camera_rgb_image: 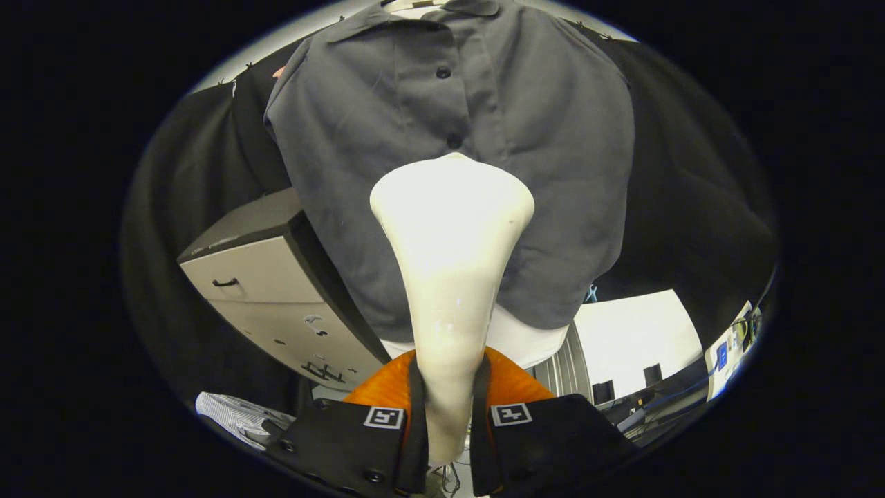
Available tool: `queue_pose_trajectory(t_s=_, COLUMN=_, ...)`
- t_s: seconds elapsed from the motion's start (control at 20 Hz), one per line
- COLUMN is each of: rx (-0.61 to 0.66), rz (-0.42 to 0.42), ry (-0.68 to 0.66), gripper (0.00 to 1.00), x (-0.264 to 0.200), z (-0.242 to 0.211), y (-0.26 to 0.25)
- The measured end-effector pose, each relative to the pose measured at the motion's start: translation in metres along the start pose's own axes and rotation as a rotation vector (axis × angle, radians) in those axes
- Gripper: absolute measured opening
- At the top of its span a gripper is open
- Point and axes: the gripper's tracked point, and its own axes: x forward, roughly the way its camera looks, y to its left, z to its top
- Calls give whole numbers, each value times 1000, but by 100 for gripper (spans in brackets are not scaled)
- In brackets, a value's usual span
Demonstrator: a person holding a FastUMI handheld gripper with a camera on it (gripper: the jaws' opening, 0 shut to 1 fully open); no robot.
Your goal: Iron the clothes twice with a garment steamer, once on the left side and once on the right side.
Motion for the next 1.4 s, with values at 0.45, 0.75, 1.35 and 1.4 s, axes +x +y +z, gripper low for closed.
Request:
queue_pose_trajectory(t_s=0.45, rx=-37, rz=-53, ry=-206, gripper=32, x=-69, z=133, y=-30)
queue_pose_trajectory(t_s=0.75, rx=-38, rz=-55, ry=-319, gripper=32, x=-81, z=221, y=-55)
queue_pose_trajectory(t_s=1.35, rx=-44, rz=-28, ry=-324, gripper=32, x=-22, z=270, y=-82)
queue_pose_trajectory(t_s=1.4, rx=-46, rz=-21, ry=-315, gripper=32, x=-16, z=267, y=-82)
